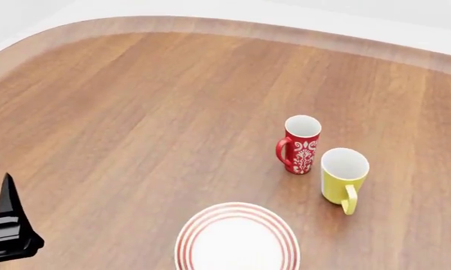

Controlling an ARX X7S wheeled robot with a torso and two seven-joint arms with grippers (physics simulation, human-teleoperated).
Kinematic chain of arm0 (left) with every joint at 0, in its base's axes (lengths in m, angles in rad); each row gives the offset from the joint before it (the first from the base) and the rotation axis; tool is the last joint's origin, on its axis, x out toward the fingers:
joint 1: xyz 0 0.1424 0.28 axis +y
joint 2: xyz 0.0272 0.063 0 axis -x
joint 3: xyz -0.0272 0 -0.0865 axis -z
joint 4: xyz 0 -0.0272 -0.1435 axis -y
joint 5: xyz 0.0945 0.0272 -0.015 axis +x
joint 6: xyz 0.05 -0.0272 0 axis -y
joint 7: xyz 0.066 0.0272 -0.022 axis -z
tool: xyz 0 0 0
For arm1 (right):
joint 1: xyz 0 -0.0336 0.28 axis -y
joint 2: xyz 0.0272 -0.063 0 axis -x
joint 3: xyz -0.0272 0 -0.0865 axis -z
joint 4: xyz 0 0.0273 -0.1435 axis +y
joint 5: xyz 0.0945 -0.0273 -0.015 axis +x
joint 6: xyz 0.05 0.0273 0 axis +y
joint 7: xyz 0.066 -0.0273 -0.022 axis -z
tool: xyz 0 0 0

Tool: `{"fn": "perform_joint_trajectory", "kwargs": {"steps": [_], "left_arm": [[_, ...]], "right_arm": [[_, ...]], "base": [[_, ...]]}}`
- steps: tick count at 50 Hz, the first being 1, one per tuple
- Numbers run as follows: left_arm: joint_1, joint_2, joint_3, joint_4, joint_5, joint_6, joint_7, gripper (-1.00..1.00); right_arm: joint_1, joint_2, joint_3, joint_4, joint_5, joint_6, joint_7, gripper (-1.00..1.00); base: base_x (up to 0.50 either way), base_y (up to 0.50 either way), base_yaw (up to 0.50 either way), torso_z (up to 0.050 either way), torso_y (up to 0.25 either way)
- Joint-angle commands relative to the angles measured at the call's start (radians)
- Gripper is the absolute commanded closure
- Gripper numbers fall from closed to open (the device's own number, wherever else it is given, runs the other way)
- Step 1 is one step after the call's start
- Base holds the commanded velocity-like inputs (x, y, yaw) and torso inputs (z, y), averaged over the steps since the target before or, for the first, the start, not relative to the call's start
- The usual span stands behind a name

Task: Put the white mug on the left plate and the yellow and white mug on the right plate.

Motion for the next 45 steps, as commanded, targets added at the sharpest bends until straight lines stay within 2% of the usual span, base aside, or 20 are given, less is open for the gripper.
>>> {"fn": "perform_joint_trajectory", "kwargs": {"steps": [1, 14, 19, 29, 37, 45], "left_arm": [[-0.013, -0.005, -0.016, 0.0, -0.015, -0.01, -0.015, -1.0], [-0.02, -0.012, -0.039, -0.009, -0.036, -0.012, -0.025, -1.0], [-0.02, -0.012, -0.034, -0.006, -0.035, -0.013, -0.029, -1.0], [-0.02, -0.014, -0.031, -0.008, -0.036, -0.007, -0.035, -1.0], [-0.018, -0.016, -0.029, -0.005, -0.037, -0.004, -0.04, -1.0], [-0.012, -0.017, -0.027, -0.004, -0.037, 0.005, -0.042, -1.0]], "right_arm": [[-0.158, 0.138, 0.068, -0.13, 0.081, 0.048, -0.099, -1.0], [-0.255, 0.231, 0.059, -0.22, 0.065, 0.101, -0.142, -1.0], [-0.231, 0.245, 0.026, -0.201, 0.063, 0.116, -0.163, -1.0], [-0.098, 0.278, -0.055, -0.175, 0.094, 0.203, -0.194, -1.0], [0.097, 0.313, -0.16, -0.126, 0.111, 0.307, -0.257, -1.0], [0.22, 0.334, -0.186, -0.087, 0.161, 0.363, -0.317, -1.0]], "base": [[0.0, 0.0, 0.0, 0.0, 0.0], [0.0, 0.0, 0.0, 0.0, 0.0], [0.0, 0.0, 0.0, 0.0, 0.0], [0.0, 0.0, 0.0, 0.0, 0.0], [0.0, 0.0, 0.0, 0.0, 0.0], [0.0, 0.0, 0.0, 0.0, 0.0]]}}
